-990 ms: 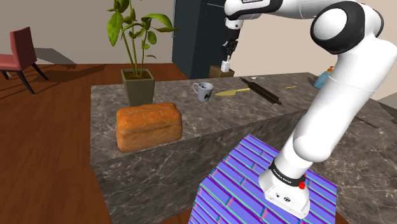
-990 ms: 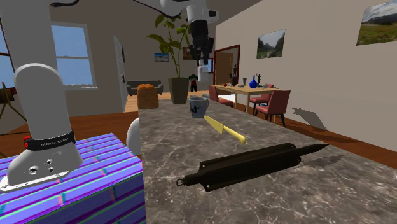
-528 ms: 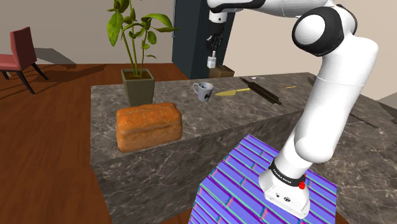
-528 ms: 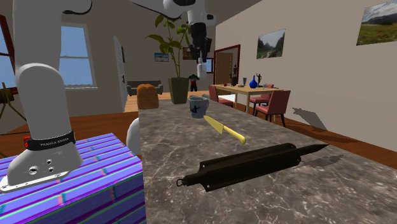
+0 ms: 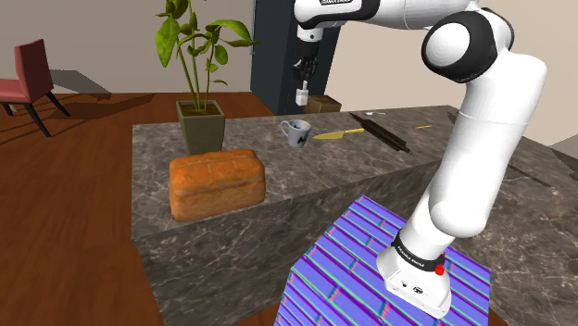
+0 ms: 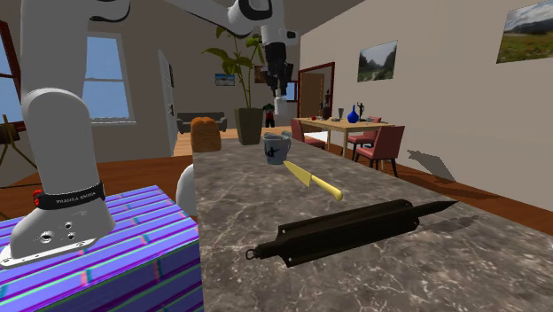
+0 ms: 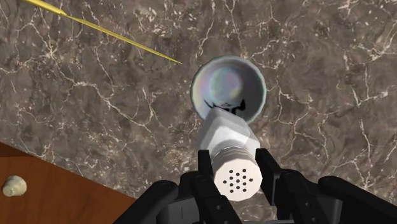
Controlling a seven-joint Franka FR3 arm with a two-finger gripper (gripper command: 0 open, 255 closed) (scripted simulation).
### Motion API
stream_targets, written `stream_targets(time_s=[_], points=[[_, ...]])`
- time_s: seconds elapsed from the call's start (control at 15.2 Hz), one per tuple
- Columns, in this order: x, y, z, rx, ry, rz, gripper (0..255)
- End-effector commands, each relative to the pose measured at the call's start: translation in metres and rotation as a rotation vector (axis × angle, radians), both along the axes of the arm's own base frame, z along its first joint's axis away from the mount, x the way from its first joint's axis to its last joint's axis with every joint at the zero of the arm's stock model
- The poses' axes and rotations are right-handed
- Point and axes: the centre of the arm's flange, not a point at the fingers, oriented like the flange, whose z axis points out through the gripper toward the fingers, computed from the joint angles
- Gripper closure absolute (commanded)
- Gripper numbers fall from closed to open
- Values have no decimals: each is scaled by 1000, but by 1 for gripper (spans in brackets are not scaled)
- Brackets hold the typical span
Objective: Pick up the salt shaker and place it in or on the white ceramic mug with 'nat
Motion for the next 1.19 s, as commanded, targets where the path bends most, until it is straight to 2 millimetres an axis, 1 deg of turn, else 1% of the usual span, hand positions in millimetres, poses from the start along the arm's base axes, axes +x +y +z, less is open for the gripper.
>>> stream_targets(time_s=[0.0,0.86,1.12], points=[[0,0,-11,0,-1,0,255],[0,0,-80,0,-1,0,255],[0,0,-80,0,-1,0,255]])
